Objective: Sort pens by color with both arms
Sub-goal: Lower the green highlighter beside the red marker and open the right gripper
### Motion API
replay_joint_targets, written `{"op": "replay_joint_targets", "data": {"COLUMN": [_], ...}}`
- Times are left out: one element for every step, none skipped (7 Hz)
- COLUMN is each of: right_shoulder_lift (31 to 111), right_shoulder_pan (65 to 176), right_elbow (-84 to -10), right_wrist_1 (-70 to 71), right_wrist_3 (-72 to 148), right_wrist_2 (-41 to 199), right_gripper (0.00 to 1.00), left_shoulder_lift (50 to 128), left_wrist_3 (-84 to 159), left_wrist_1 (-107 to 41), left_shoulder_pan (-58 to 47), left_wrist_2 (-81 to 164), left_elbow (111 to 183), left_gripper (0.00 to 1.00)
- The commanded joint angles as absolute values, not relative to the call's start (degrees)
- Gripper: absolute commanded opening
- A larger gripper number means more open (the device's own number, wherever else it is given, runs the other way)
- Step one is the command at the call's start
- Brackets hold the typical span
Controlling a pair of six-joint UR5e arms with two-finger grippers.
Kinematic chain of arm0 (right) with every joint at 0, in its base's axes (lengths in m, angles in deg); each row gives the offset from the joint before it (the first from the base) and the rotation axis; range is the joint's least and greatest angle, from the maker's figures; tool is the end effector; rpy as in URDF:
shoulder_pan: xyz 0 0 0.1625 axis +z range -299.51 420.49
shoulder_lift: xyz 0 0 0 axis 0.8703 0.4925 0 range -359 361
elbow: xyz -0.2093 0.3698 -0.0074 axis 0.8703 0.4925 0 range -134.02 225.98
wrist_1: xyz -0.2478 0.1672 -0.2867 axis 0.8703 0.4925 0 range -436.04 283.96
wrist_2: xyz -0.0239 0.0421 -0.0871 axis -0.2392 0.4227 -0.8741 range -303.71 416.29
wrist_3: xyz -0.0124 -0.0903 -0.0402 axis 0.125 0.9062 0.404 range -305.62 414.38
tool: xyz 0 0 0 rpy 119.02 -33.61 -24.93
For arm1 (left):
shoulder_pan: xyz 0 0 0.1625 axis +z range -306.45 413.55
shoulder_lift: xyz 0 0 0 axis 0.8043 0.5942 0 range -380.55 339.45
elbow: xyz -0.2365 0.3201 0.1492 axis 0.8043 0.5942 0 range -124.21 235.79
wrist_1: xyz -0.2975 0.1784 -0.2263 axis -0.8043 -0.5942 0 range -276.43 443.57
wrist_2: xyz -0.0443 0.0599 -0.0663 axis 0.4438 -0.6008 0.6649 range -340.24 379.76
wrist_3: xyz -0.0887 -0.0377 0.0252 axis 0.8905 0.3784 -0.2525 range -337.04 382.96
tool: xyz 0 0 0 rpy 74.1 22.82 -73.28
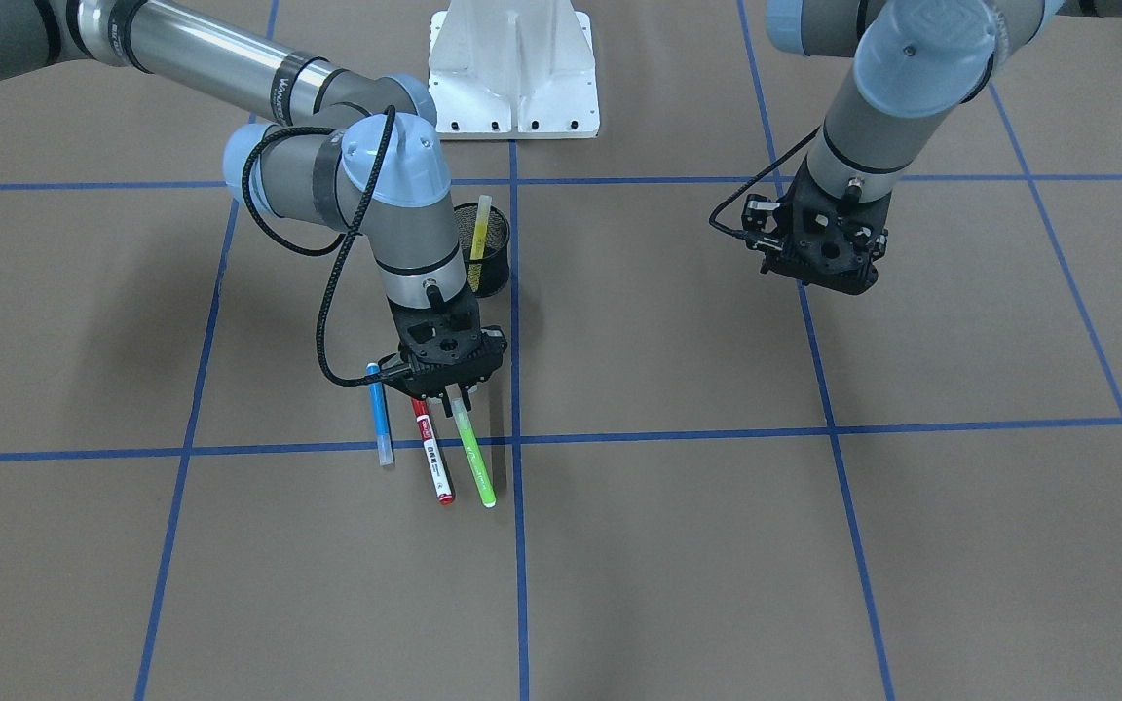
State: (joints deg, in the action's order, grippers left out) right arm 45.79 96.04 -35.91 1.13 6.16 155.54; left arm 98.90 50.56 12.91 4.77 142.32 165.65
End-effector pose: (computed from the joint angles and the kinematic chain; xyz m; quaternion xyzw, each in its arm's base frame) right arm -0.5450 -0.5337 0.2125 0.2057 -0.3742 -0.0832 0.9004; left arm 0.3308 -0.4985 0.2582 0.0517 0.3637 0.1820 0.9121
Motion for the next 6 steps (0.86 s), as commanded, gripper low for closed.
{"op": "replay_joint_targets", "data": {"right_shoulder_lift": [45.6, 45.0, 44.9, 45.3, 46.5, 48.1], "right_shoulder_pan": [98.0, 99.6, 101.3, 104.5, 105.7, 106.1], "right_elbow": [-35.7, -35.7, -35.8, -36.3, -39.8, -46.1], "right_wrist_1": [1.4, 3.2, 4.8, 6.5, 11.4, 19.5], "right_wrist_3": [7.2, 8.8, 10.9, 13.7, 13.7, 13.3], "right_wrist_2": [161.2, 164.3, 166.6, 173.5, 176.1, 177.0], "right_gripper": [0.71, 0.99, 0.99, 0.99, 0.99, 0.99], "left_shoulder_lift": [98.9, 99.0, 99.4, 100.0, 102.1, 103.3], "left_wrist_3": [50.6, 50.6, 51.0, 56.0, 59.8, 62.9], "left_wrist_1": [12.9, 13.0, 13.2, 12.6, 12.2, 12.2], "left_shoulder_pan": [4.8, 4.8, 4.8, 5.1, 5.3, 6.3], "left_wrist_2": [142.4, 142.4, 143.8, 145.9, 146.3, 146.9], "left_elbow": [165.8, 166.1, 166.1, 166.7, 166.9, 167.1], "left_gripper": [0.51, 0.51, 0.52, 0.54, 0.54, 0.55]}}
